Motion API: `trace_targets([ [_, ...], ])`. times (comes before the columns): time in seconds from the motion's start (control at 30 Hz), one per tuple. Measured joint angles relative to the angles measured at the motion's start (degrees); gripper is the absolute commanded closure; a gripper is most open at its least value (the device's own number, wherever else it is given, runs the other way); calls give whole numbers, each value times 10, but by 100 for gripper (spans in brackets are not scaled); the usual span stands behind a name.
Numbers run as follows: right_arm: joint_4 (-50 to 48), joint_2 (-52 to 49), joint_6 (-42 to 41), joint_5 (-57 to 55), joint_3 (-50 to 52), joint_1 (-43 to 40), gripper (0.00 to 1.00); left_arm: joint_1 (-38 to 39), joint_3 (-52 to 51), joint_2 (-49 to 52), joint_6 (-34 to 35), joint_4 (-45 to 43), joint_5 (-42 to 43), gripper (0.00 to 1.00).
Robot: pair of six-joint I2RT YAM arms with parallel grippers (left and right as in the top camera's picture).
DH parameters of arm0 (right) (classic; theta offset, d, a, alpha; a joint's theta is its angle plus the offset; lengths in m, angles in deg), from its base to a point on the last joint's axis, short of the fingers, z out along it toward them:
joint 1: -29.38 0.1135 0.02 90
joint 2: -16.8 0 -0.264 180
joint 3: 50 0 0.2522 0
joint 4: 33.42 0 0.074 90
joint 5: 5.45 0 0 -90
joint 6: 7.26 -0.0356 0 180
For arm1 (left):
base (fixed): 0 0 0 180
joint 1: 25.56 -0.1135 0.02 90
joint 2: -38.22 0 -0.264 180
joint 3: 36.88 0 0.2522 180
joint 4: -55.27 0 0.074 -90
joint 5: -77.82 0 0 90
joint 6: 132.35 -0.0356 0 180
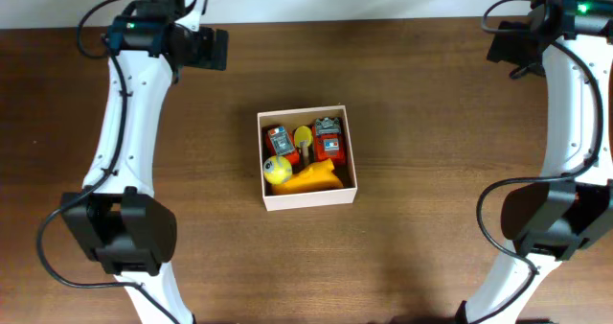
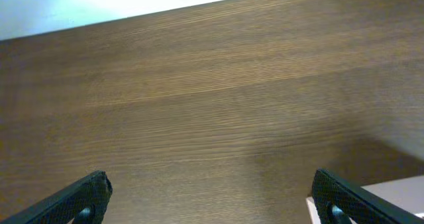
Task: Pack container
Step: 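Raise the left gripper out of the box and move it back left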
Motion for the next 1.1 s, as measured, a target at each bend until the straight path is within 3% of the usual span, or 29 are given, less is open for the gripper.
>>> trace_targets([
  [0.67,0,0,0,0,0,0,1,-3,0,0,4,4,-35,1],
  [1.1,0,0,0,0,0,0,1,-3,0,-3,4,56,-36,1],
])
